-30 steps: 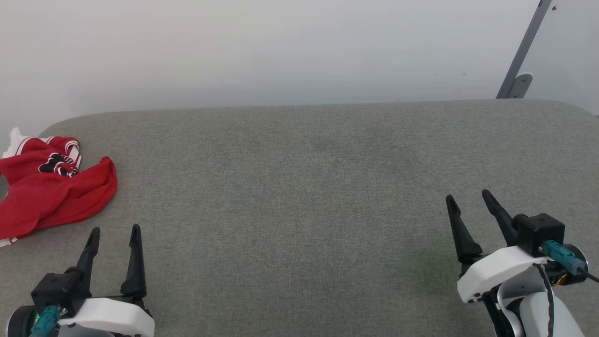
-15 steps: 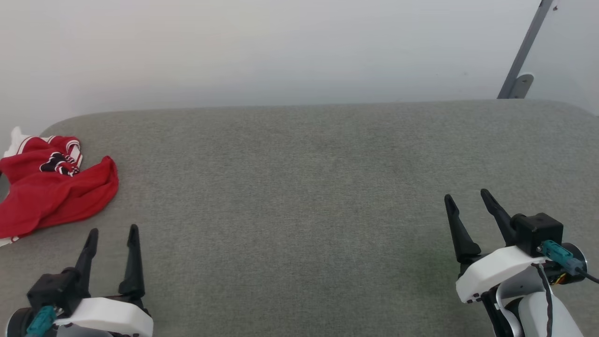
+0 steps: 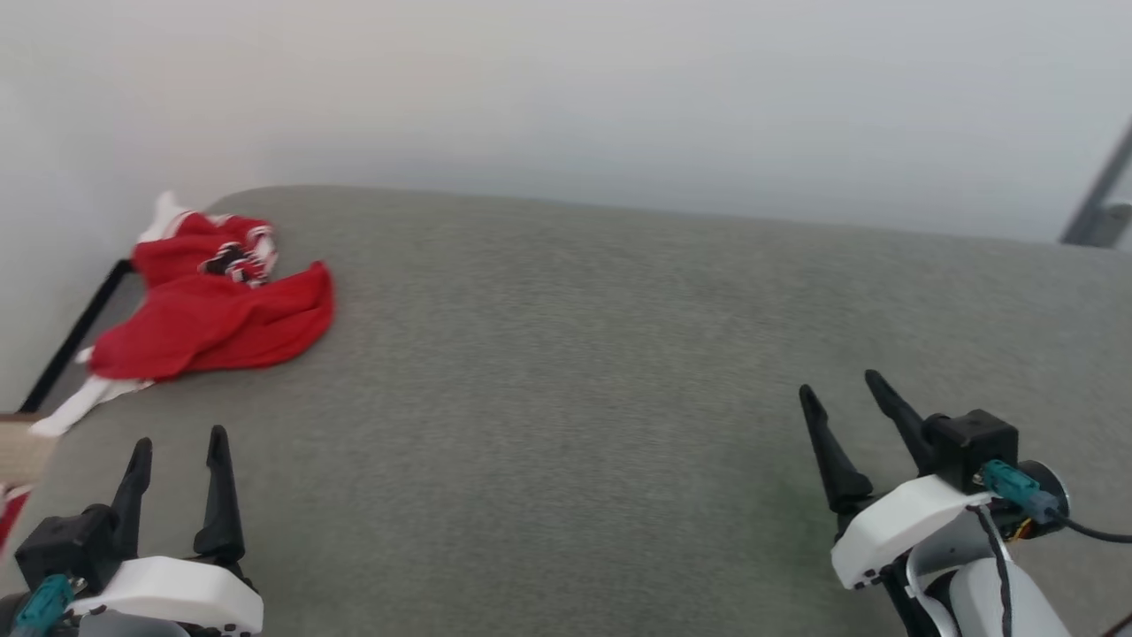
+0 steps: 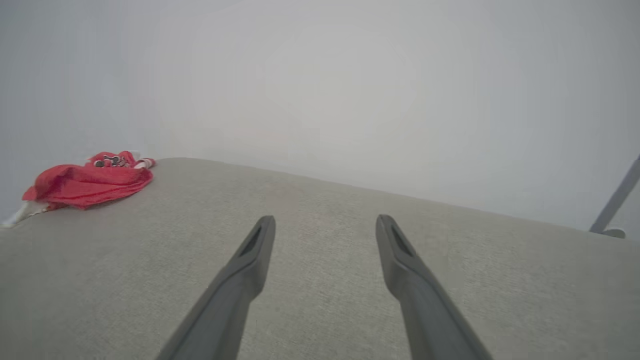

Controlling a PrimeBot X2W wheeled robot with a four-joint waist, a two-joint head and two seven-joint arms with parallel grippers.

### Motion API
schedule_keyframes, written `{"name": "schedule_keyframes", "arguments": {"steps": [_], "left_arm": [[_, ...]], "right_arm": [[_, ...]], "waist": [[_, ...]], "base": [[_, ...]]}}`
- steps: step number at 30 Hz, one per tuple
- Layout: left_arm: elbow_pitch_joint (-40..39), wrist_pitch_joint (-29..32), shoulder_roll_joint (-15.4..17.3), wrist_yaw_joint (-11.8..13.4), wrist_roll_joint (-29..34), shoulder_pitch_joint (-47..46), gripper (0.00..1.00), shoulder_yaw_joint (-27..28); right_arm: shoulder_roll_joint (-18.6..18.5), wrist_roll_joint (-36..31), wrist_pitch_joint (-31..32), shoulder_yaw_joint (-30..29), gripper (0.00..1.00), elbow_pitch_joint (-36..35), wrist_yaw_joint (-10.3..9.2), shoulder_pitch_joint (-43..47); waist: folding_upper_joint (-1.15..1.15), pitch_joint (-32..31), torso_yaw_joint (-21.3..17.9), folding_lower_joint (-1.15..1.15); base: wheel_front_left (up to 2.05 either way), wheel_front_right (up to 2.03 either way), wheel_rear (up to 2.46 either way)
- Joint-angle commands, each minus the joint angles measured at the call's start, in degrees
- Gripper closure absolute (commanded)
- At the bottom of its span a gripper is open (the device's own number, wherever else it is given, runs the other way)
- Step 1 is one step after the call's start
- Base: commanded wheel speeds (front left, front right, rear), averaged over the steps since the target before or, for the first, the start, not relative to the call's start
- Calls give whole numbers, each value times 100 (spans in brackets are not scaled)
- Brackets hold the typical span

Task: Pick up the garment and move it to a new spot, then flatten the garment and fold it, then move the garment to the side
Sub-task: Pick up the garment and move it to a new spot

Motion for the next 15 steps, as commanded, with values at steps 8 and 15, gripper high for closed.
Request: {"name": "schedule_keyframes", "arguments": {"steps": [8, 15], "left_arm": [[-113, 79, 97, 101, -60, 159, 0, 69], [-230, 140, 159, 167, -113, 270, 0, 115]], "right_arm": [[3, 131, -36, 340, 0, 88, 0, -71], [21, 240, -56, 552, 0, 162, 0, -111]], "waist": [[0, -157, 884, 0], [0, -213, 1318, 0]], "base": [[0, 0, 0], [0, 0, 0]]}}
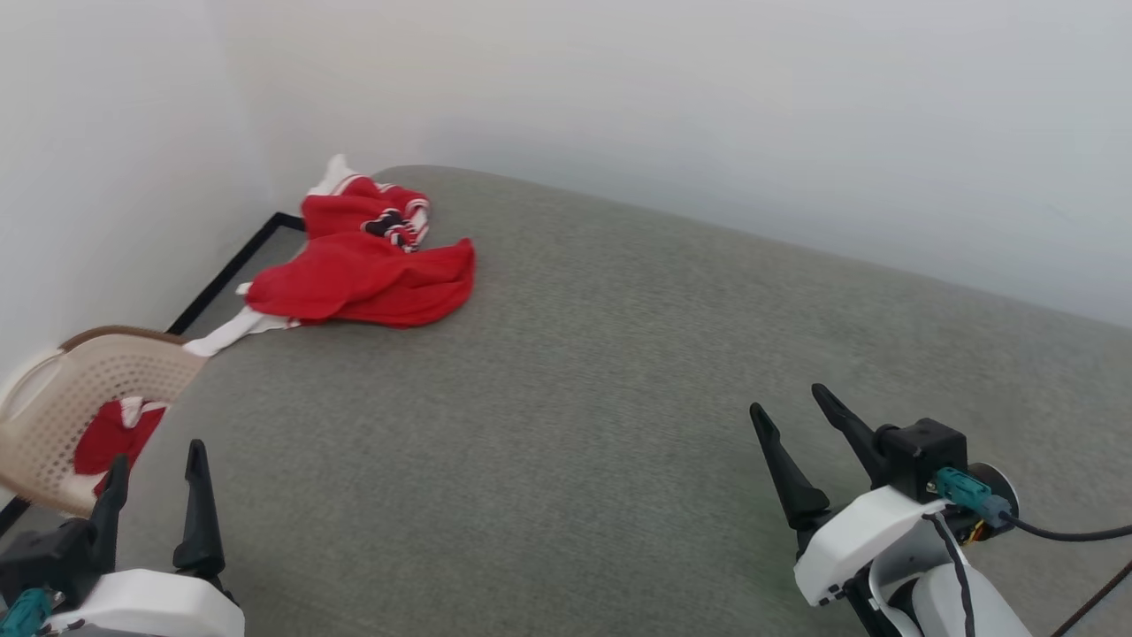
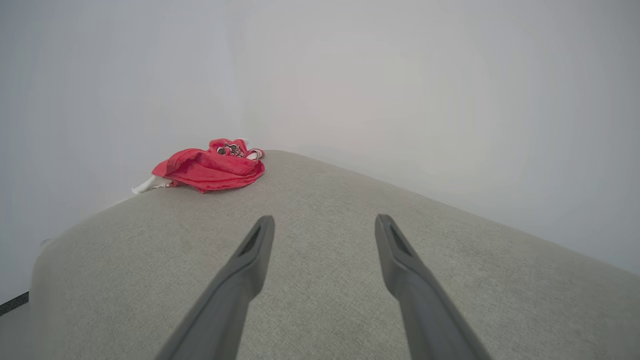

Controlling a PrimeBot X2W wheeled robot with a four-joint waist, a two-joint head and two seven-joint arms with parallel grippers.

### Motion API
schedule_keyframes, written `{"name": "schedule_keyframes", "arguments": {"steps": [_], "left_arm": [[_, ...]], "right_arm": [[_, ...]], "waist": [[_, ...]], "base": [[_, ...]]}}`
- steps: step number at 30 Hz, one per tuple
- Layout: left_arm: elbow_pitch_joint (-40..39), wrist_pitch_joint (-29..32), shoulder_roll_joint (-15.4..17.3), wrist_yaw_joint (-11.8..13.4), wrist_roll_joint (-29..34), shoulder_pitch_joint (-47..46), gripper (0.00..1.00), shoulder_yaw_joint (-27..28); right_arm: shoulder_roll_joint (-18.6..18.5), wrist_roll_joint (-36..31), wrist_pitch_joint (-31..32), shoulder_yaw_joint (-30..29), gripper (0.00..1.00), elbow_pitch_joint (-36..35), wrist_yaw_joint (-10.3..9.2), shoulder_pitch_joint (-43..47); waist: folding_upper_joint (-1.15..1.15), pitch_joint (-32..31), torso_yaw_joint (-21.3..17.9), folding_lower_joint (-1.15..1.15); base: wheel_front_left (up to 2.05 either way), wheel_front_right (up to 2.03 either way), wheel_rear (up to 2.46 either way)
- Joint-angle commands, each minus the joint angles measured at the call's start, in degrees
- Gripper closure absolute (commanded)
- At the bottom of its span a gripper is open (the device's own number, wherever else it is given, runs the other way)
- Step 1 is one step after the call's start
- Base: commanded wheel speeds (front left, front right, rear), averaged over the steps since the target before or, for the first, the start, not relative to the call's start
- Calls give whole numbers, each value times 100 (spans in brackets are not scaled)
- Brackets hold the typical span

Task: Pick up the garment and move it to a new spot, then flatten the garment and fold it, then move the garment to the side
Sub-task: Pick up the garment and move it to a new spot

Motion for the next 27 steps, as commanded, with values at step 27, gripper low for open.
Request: {"name": "schedule_keyframes", "arguments": {"steps": [27], "left_arm": [[196, -130, -47, -57, -259, -429, 0, 64]], "right_arm": [[38, -27, -51, -282, 0, 20, 0, -73]], "waist": [[0, 260, 288, 0]], "base": [[0, 0, 0]]}}
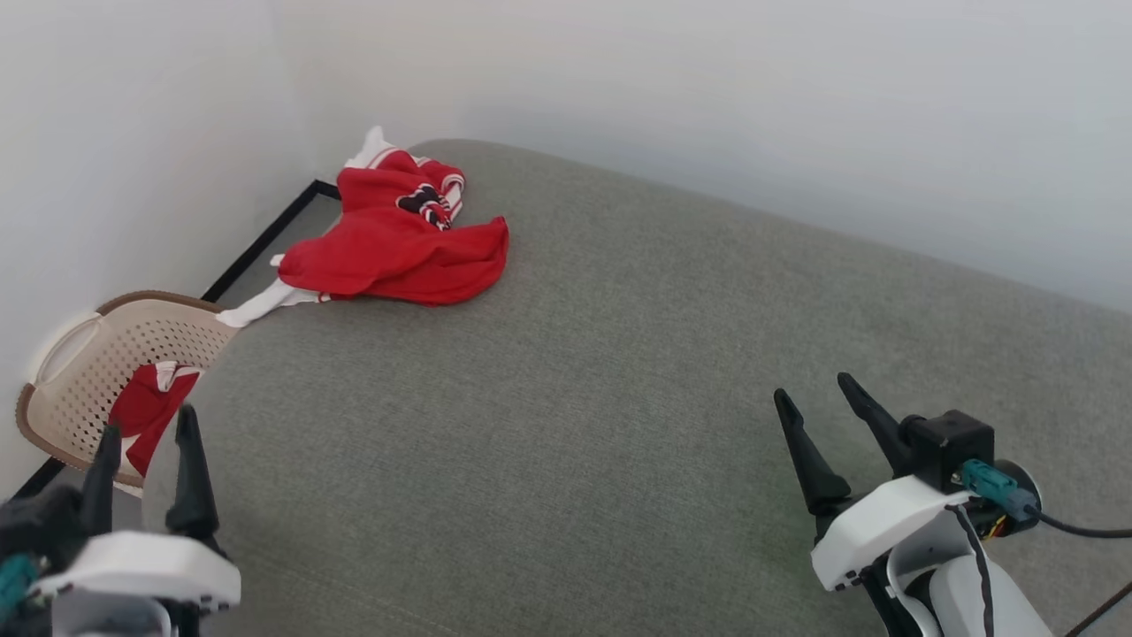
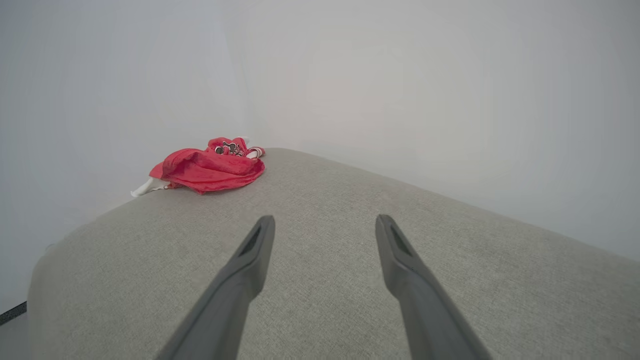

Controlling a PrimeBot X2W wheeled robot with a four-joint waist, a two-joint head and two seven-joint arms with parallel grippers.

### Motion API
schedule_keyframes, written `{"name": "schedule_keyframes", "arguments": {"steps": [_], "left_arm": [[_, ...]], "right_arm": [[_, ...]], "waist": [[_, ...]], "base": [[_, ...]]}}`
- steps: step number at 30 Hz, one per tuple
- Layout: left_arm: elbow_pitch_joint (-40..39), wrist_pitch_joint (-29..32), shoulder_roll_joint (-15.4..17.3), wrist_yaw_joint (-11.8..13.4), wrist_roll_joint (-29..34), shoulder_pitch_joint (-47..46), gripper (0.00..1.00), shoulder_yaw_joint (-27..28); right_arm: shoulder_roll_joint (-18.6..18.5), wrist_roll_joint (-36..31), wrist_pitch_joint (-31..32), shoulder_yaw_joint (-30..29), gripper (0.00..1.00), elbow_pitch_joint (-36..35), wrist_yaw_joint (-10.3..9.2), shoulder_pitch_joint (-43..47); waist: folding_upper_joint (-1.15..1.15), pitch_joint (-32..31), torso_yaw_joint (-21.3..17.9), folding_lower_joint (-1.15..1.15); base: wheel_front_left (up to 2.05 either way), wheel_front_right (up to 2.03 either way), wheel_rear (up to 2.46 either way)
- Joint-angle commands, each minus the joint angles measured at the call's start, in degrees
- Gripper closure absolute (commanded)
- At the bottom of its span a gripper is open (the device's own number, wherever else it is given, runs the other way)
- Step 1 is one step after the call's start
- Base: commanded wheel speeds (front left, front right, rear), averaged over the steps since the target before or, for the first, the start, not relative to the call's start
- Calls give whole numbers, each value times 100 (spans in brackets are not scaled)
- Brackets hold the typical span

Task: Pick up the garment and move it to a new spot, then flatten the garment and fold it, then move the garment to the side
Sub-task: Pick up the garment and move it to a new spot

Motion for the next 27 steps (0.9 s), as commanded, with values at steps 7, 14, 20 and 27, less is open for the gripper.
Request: {"name": "schedule_keyframes", "arguments": {"steps": [7, 14, 20, 27], "left_arm": [[503, -96, 109, -272, -132, -913, 0, 79], [1282, -106, 322, -618, -244, -1957, 0, 137], [2270, -121, 492, -983, -330, -2941, 0, 149], [3617, -28, 730, -1356, -365, -4206, 0, -1]], "right_arm": [[3, -161, 87, -94, 0, -162, 0, -261], [-56, -330, 206, -196, 0, -402, 0, -614], [-75, -502, 275, -284, 0, -599, 0, -902], [-111, -661, 353, -387, 0, -855, 0, -1134]], "waist": [[0, 500, -346, 0], [0, 1187, -747, 0], [0, 1822, -1088, 0], [0, 2517, -1382, 0]], "base": [[0, 0, 0], [0, 0, 0], [0, 0, 0], [0, 0, 0]]}}
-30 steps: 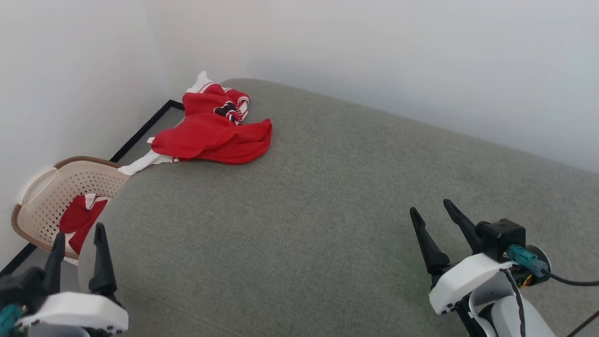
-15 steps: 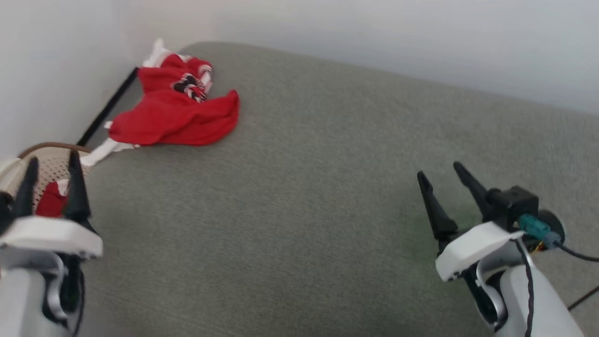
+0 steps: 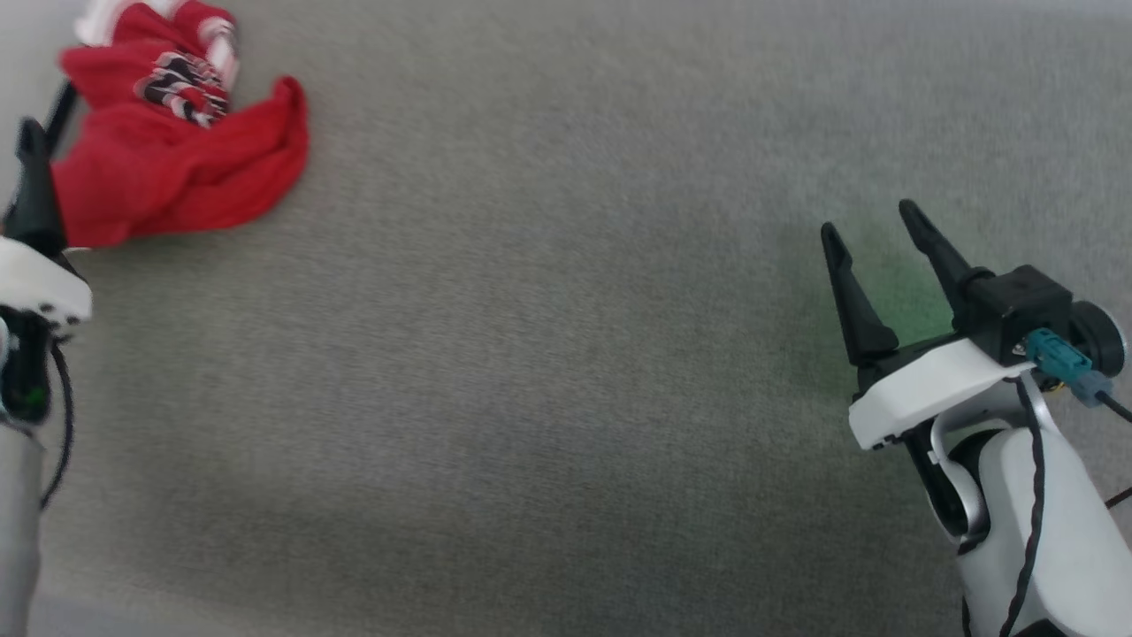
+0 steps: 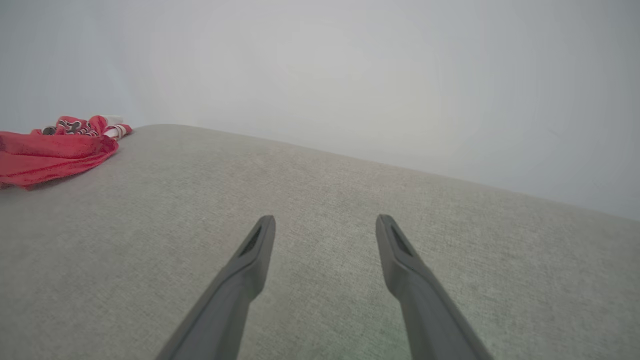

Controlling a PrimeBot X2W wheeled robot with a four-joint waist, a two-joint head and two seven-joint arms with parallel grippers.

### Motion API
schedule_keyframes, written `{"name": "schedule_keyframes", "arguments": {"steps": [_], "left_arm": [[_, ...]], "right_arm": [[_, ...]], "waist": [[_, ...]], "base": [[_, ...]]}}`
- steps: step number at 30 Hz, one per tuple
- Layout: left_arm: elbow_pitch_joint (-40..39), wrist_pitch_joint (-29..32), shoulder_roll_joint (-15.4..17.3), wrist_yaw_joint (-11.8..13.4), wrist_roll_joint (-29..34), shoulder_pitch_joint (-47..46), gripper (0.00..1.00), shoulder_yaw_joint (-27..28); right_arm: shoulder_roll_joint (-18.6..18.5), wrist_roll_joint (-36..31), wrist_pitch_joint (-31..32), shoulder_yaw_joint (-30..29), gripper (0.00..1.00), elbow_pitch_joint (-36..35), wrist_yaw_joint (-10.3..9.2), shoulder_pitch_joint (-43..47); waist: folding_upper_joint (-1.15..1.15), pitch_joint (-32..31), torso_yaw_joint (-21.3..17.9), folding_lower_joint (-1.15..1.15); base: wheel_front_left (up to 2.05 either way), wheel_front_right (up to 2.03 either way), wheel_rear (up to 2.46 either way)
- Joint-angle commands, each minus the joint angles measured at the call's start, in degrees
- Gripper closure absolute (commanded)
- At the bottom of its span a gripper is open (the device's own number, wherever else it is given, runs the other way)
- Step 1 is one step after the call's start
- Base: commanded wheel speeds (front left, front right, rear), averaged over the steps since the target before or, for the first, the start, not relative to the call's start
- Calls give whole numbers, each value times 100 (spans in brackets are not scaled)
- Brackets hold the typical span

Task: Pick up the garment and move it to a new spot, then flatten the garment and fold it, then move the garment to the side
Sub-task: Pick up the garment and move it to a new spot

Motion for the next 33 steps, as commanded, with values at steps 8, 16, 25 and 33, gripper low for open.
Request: {"name": "schedule_keyframes", "arguments": {"steps": [8, 16, 25, 33], "left_arm": [[1427, 517, 265, -215, -196, -1299, 0, -290], [2348, 1529, 260, -233, -464, -1949, 0, -484], [2982, 3226, 15, -237, -730, -2185, 0, -825], [2900, 3806, -141, -252, -1023, -2085, 100, -1025]], "right_arm": [[-39, -169, 146, -55, 0, -336, 0, -247], [-47, -250, 273, -73, 0, -603, 0, -239], [-79, -311, 526, -5, 0, -938, 0, -331], [-78, -314, 632, 31, 0, -1073, -1, -357]], "waist": [[0, 977, -455, 0], [0, 1248, -519, 0], [0, 1397, -534, 0], [0, 1378, -513, 0]], "base": [[0, 0, 0], [0, 0, 0], [0, 0, 0], [0, 0, 0]]}}
